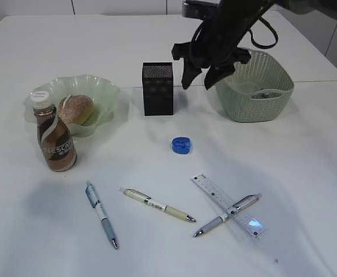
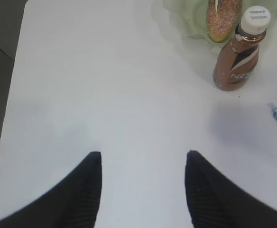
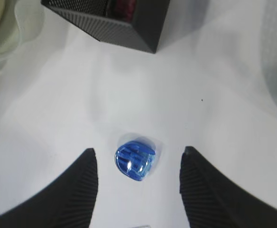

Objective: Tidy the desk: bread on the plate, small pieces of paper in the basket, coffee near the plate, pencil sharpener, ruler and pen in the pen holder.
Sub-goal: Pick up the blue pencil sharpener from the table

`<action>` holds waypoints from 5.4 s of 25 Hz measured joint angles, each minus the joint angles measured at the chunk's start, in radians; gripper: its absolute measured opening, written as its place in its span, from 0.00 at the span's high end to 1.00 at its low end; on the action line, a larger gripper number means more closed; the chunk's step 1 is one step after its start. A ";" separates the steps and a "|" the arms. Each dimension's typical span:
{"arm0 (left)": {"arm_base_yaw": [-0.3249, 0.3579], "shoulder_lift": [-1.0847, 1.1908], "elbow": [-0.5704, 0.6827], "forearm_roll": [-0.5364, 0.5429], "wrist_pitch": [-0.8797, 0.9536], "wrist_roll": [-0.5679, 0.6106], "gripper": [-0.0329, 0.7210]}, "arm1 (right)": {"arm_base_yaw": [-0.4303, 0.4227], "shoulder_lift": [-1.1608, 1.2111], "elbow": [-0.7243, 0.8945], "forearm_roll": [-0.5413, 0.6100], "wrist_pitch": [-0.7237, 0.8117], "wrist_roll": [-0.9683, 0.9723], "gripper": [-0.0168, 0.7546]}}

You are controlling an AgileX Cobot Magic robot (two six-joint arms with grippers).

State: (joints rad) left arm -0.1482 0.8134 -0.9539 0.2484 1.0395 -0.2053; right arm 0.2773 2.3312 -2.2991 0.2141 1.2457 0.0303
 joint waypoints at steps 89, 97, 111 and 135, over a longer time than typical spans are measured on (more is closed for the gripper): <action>0.000 0.000 -0.002 -0.007 0.087 0.000 0.43 | 0.064 0.142 0.181 0.009 -0.113 0.136 0.37; 0.000 0.000 -0.002 -0.007 0.087 0.000 0.43 | 0.064 0.142 0.181 0.007 -0.119 0.138 0.37; 0.000 0.000 -0.002 -0.007 0.087 0.000 0.43 | 0.064 0.150 0.181 0.007 -0.126 0.140 0.37; 0.000 0.000 -0.002 -0.007 0.087 0.000 0.43 | 0.064 0.160 0.167 0.011 -0.088 0.140 0.45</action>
State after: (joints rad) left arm -0.1482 0.8134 -0.9562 0.2411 1.1264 -0.2053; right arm 0.3412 2.4908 -2.1322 0.2249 1.1577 0.1706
